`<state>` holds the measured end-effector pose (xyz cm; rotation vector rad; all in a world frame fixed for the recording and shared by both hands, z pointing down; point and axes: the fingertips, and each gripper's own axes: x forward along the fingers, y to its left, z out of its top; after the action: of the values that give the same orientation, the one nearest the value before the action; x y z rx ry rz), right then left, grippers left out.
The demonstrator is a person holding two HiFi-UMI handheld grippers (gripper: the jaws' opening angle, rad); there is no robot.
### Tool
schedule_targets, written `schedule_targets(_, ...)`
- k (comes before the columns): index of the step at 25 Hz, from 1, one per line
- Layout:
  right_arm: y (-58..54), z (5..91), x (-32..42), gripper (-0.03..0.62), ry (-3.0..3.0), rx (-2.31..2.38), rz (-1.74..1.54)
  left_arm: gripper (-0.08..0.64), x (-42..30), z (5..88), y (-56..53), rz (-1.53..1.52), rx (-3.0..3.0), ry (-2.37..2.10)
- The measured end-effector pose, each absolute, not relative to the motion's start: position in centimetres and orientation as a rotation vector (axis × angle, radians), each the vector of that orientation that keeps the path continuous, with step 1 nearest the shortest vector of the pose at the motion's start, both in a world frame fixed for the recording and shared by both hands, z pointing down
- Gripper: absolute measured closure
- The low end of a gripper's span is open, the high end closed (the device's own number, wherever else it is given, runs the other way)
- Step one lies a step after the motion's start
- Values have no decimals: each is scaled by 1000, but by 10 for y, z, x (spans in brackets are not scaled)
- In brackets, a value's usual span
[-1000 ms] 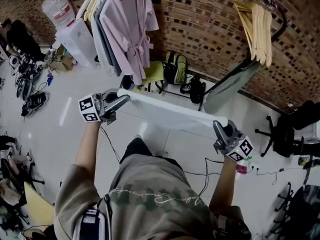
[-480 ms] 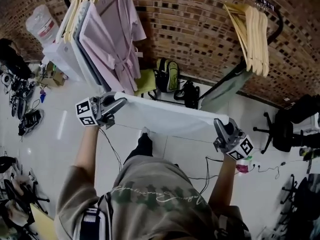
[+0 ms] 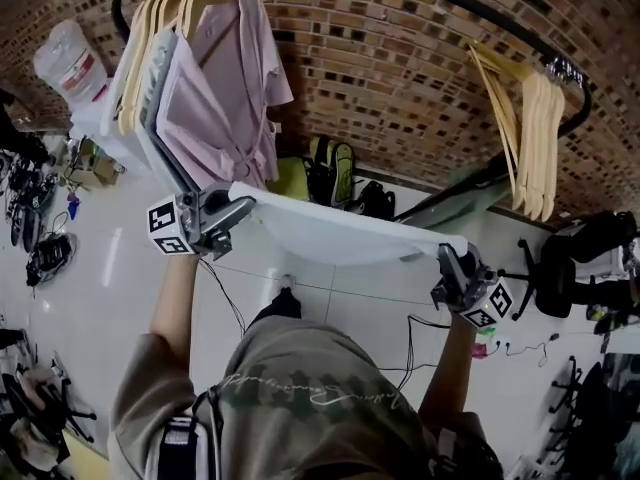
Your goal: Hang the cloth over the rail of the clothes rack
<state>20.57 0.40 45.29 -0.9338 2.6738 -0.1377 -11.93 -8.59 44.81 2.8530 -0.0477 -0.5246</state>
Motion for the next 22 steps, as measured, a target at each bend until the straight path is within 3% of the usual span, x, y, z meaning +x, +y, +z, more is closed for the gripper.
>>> schedule_targets(8, -51, 461, 191, 572, 2710, -996, -157, 543, -131, 453, -145, -231, 2960, -157)
schedule_targets(22, -105, 423, 205, 572, 2762, -910, -64, 543, -123, 402, -189, -307, 2971, -200)
